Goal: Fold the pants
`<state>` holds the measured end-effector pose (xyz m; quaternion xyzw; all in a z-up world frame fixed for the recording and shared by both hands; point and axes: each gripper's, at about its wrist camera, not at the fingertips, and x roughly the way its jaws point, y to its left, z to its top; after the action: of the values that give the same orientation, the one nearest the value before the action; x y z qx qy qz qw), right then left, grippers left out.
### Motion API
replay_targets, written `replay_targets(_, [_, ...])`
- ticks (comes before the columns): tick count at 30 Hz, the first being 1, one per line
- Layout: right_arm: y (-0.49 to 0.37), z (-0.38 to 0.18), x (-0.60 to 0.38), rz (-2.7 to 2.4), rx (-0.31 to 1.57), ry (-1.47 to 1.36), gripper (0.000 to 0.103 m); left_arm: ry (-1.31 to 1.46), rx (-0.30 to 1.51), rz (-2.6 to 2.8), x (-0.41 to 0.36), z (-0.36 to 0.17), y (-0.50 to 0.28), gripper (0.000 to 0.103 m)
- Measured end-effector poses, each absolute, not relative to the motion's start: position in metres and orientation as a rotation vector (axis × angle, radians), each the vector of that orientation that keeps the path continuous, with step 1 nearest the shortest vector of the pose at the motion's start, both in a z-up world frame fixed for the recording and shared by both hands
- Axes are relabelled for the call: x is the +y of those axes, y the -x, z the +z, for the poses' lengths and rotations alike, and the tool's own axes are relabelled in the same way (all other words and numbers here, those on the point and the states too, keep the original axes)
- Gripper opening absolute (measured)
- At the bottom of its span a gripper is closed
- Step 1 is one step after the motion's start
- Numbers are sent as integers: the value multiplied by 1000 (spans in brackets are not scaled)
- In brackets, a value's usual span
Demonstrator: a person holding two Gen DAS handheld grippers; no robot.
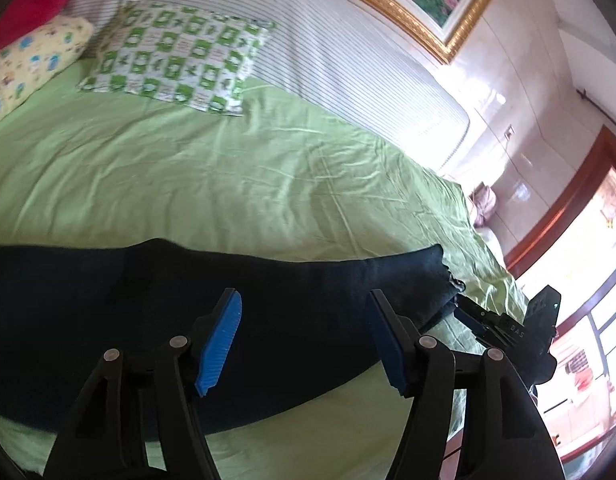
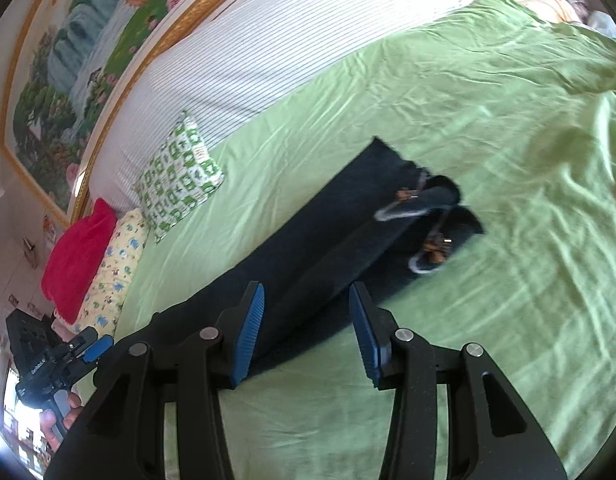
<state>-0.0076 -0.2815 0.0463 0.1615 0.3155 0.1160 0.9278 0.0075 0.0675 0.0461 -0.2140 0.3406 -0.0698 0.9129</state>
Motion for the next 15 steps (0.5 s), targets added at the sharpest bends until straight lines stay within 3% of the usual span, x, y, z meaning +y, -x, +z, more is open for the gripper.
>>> replay_targets(15, [-17,49,-320,148,622,-410,46,267,803,-317,-9,50,-93,69])
